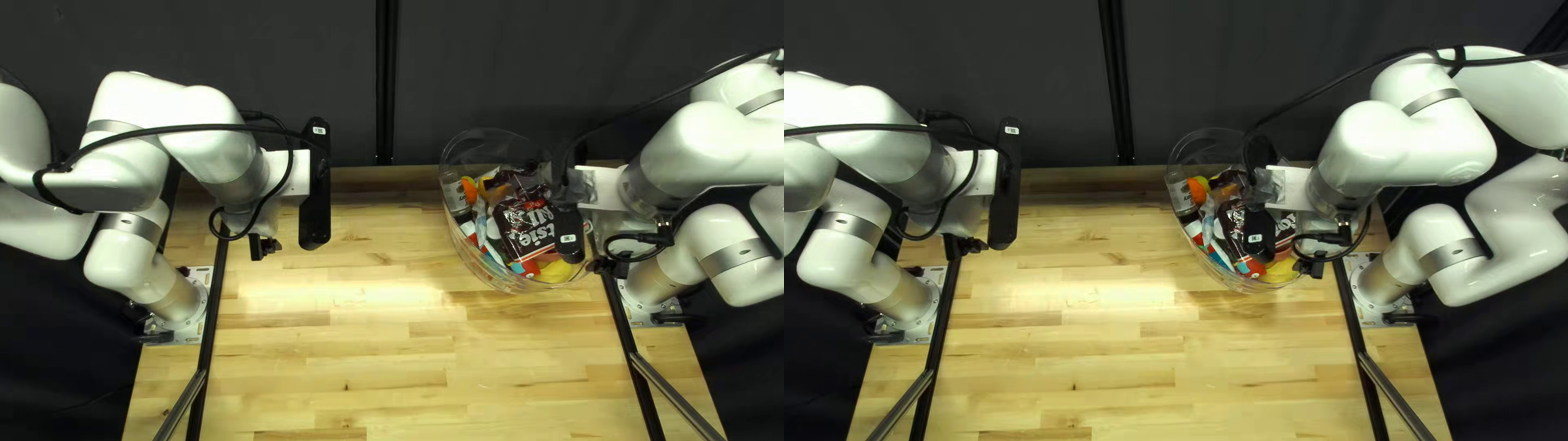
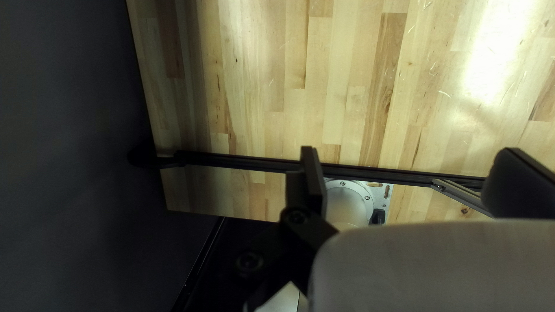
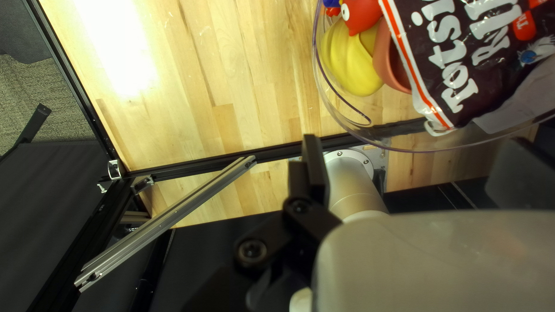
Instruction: Pick up trash and place into trash bin
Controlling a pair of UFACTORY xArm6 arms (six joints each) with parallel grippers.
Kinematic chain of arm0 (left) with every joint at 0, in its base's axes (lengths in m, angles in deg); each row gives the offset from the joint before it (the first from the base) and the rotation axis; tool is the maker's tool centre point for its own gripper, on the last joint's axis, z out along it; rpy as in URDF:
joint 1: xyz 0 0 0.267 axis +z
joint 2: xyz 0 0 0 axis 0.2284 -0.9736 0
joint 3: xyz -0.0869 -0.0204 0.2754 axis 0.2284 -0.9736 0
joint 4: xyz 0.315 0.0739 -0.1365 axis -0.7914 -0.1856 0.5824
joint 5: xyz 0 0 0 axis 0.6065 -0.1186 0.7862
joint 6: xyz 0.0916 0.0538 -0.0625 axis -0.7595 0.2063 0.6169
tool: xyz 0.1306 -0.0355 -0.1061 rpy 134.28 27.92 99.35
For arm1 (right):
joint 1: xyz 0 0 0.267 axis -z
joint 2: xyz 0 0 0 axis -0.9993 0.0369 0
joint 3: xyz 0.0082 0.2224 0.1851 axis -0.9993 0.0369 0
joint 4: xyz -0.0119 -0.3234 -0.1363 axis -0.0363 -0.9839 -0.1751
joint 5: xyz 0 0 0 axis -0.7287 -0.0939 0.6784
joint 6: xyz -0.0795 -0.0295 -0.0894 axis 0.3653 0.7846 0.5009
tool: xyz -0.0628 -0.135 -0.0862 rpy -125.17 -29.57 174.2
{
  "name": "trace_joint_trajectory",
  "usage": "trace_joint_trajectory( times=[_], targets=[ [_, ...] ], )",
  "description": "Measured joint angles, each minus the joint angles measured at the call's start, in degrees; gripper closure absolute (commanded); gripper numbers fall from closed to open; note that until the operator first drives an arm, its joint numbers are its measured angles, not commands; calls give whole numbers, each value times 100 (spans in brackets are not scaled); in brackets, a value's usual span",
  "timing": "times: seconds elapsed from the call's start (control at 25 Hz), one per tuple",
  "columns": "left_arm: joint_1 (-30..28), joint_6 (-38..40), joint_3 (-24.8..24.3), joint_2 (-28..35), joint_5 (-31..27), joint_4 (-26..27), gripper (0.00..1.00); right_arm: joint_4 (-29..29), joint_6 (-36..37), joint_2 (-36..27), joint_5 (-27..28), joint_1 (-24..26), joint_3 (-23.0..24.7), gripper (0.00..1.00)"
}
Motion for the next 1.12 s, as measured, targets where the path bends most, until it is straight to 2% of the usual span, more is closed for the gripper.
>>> trace_joint_trajectory(
  times=[0.88,1.12],
  targets=[
    [0,0,0,0,0,0,0,-32,-10,-9,18,-30,-8,0],
    [0,0,0,0,0,0,0,-70,-178,150,290,-252,-381,0]
  ],
)
